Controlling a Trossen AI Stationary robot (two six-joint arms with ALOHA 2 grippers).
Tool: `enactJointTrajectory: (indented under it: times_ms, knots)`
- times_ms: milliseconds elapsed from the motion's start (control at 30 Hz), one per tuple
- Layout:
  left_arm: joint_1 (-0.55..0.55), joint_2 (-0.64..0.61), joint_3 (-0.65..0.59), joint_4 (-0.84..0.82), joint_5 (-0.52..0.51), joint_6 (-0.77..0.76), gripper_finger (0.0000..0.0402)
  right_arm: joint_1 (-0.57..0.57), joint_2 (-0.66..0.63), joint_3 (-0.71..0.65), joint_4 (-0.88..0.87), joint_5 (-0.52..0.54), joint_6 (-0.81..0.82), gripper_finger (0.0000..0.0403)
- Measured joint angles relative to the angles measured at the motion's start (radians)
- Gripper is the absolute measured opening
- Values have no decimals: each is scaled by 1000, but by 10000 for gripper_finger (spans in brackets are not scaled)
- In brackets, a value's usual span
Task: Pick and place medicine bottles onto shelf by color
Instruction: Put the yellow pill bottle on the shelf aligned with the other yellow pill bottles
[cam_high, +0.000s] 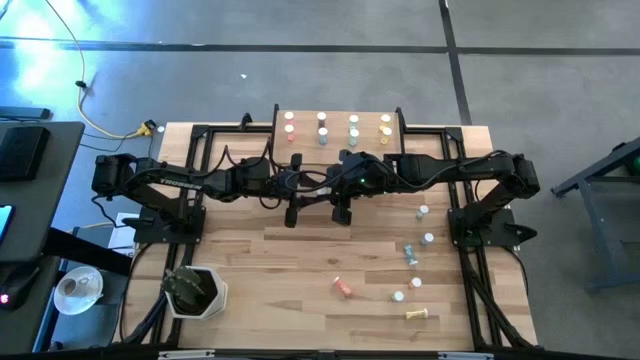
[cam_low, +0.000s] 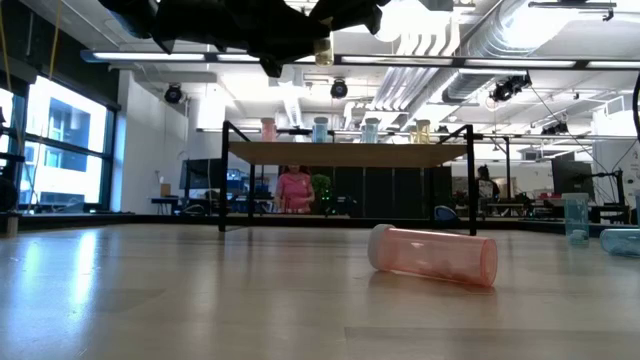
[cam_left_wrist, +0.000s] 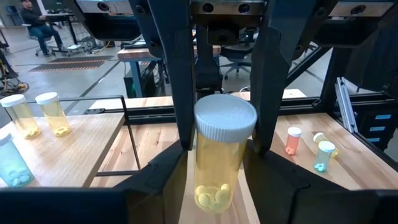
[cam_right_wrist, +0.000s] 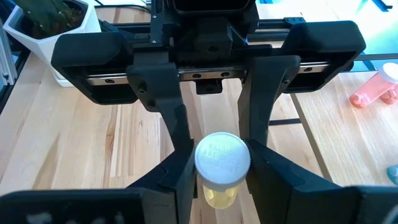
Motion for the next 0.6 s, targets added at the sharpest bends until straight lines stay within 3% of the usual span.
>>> enactJointTrajectory:
  times_ms: [200, 433, 600]
  knots:
    - [0, -1, 0, -2, 1, 0, 177, -1, 0, 0, -1, 3, 0, 117]
    - [0, -1, 0, -8, -95, 0, 200, 0, -4, 0, -2, 5, -1, 117]
    - [0, -1, 0, -9, -102, 0, 203, 0, -28, 0, -9, 3, 0, 117]
